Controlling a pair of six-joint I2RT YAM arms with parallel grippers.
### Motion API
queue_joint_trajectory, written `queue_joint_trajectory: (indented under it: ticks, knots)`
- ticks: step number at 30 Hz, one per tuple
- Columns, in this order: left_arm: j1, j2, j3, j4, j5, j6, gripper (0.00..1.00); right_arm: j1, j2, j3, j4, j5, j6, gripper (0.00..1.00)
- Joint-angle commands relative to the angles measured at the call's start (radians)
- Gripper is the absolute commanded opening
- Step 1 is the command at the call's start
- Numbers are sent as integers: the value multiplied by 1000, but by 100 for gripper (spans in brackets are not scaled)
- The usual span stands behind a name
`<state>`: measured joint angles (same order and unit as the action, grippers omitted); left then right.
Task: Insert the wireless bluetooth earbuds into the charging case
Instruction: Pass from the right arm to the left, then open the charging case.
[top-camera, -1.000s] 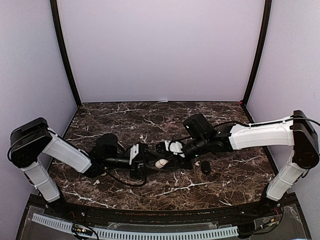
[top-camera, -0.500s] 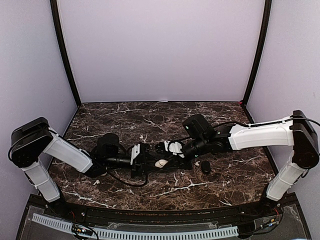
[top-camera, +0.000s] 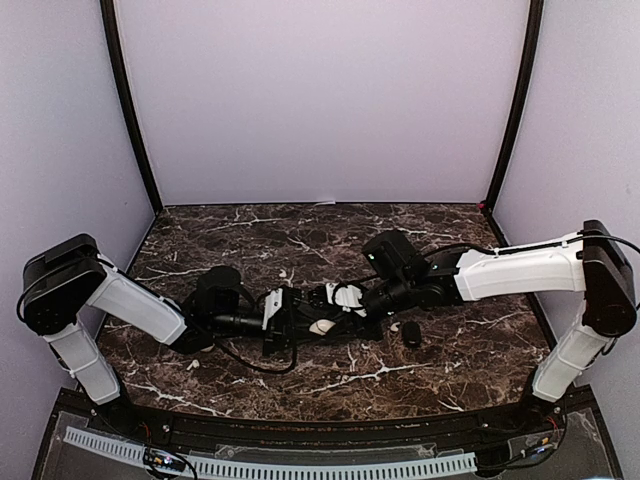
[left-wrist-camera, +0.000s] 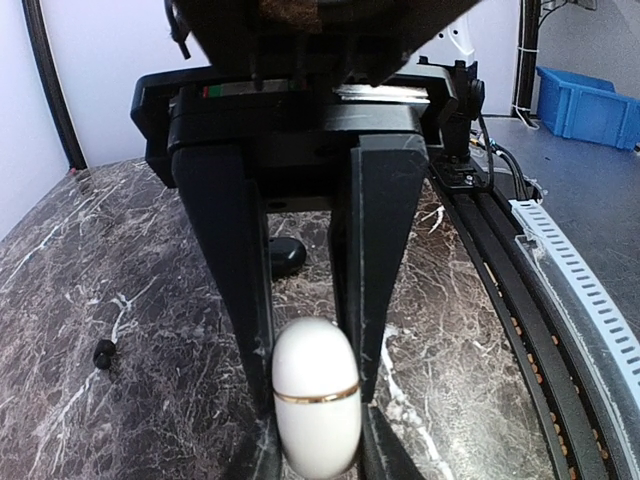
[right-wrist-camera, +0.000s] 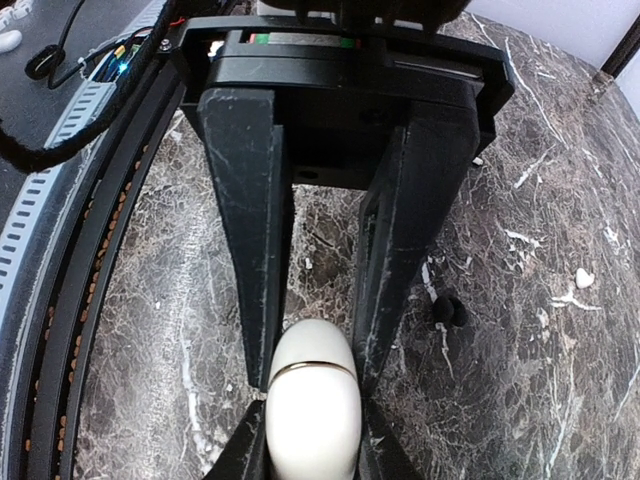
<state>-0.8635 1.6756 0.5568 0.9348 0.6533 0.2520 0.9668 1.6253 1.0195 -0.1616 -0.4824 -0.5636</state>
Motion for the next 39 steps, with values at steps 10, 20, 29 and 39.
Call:
queue_joint_trajectory:
  ticks: [10, 20, 29, 39]
  knots:
    - [-6, -26, -16, 20, 12, -3, 21, 15, -93, -59, 77, -16, 10, 47]
    - [-7, -35, -40, 35, 36, -20, 21, 13, -116, -87, 127, 29, 45, 54]
    - [-8, -36, -38, 10, 64, -11, 20, -2, -151, -123, 185, 86, 80, 53]
    - [-8, -16, -27, 26, 76, -28, 20, -39, -180, -144, 195, 145, 118, 52]
